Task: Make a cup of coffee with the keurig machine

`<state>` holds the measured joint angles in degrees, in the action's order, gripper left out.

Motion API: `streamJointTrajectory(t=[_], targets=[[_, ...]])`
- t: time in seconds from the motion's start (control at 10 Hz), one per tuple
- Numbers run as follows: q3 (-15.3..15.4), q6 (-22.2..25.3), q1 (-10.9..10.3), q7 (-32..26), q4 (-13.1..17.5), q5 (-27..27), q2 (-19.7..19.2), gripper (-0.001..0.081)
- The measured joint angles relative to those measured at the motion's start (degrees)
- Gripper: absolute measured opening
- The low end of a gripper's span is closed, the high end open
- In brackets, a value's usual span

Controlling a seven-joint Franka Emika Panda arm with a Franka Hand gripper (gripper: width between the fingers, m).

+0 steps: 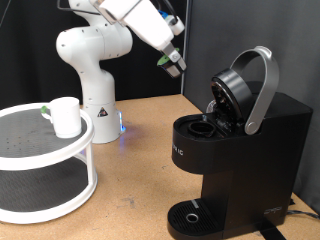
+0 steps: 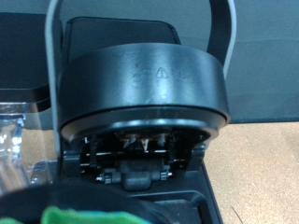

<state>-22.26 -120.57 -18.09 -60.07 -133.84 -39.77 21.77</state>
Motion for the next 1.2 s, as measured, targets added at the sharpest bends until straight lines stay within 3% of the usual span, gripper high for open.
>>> streamJointTrajectory(t=[0.8,1.2], targets=[[1.79,-2.97,-0.42,-0.20,0.95,-1.42,-3.62,0.0451],[3.46,-4.61,-0.43,0.66,-0.13,2.60,-6.15,0.0451]])
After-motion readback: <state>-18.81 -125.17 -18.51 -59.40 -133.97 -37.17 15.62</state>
